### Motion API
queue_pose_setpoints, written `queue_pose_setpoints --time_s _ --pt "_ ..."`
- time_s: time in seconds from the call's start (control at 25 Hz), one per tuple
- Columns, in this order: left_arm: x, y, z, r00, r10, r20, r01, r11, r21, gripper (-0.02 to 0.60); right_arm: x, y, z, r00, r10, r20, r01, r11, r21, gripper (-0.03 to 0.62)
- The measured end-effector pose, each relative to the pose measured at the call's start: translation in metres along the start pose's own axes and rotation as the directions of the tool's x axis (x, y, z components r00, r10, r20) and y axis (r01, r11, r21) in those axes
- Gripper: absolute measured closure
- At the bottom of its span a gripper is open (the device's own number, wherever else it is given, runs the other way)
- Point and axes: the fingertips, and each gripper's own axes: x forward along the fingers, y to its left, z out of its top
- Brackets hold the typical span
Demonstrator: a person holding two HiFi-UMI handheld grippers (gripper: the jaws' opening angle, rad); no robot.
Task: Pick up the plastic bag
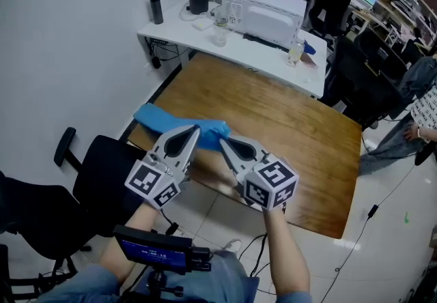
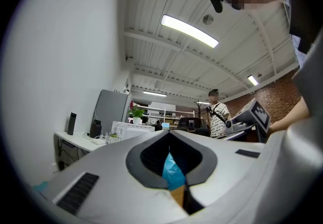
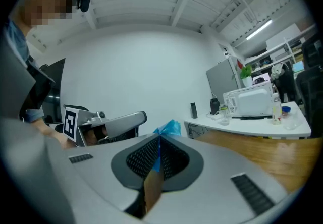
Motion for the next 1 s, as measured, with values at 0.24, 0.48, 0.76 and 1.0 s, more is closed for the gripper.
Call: queue_pose_setpoints --time_s 0.24,0.48,0.76,1.0 --pt "0.021 -0.039 -0.013 0.999 -0.048 -0.021 0.048 0.999 -0.001 0.574 -0.041 -0.017 -0.018 1.000 -0.031 -0.004 0.031 0.998 0.049 0.593" --pt "0.039 -0.078 -0.029 0.994 -0.097 -0.046 0.097 0.995 -0.010 0.574 -0.084 -0.031 -0.042 0.997 -0.075 -0.009 0.076 0.992 0.098 0.592" --pt "0.062 -0.132 -0.049 0.985 -0.155 -0.075 0.154 0.988 -0.021 0.574 -0.143 -0.055 -0.062 0.991 -0.132 -0.010 0.133 0.981 0.141 0.594" --pt "0.085 -0.176 -0.063 0.977 -0.198 -0.085 0.195 0.980 -0.035 0.574 -0.193 -0.078 -0.074 0.983 -0.182 -0.002 0.179 0.968 0.175 0.592"
